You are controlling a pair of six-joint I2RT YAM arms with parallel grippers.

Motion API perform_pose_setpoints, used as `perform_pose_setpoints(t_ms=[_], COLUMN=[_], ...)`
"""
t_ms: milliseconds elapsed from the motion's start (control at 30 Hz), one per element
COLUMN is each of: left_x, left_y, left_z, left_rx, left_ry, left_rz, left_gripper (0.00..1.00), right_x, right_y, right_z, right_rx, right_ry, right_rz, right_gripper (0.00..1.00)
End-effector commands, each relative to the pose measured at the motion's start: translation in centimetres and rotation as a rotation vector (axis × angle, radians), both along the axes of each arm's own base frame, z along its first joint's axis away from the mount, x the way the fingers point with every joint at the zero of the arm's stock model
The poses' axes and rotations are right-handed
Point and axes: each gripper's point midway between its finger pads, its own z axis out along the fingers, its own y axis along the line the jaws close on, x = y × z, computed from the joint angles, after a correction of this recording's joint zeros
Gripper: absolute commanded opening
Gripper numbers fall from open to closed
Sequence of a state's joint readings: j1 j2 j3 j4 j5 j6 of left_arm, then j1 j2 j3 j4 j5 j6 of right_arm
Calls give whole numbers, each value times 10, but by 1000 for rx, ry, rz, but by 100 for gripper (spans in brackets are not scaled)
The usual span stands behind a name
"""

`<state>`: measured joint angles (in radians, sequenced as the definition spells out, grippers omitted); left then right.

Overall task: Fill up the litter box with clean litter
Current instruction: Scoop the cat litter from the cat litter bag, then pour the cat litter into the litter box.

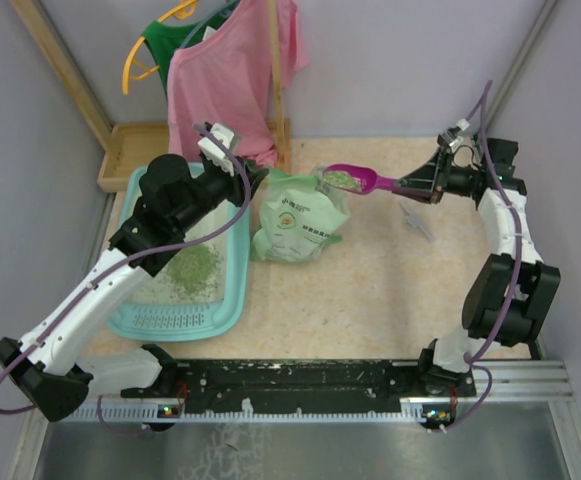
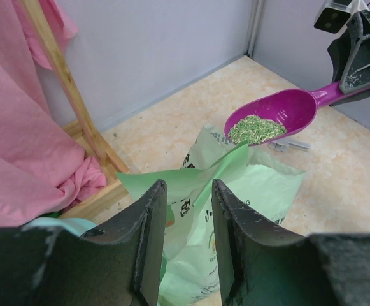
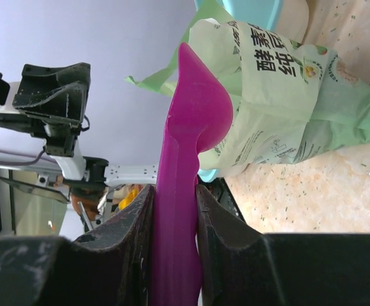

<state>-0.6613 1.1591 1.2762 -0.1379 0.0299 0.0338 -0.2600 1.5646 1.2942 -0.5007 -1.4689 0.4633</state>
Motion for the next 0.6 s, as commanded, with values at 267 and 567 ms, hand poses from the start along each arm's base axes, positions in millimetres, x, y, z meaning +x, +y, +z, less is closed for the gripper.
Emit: perform_pose_setpoints(t_ms=[267,567], left_x=[-3,-5], left_y=[6,9], left_z=[14,13], left_rx=[-23,-28], left_ry=[-46,-45], left_rz=[21,28], left_gripper=[41,41], right_x=[0,8], right_y=[-1,7], right_z=[71,97], right_rx=[-4,4], right_ry=[-194,-248], right_rz=[40,76], right_gripper=[0,0])
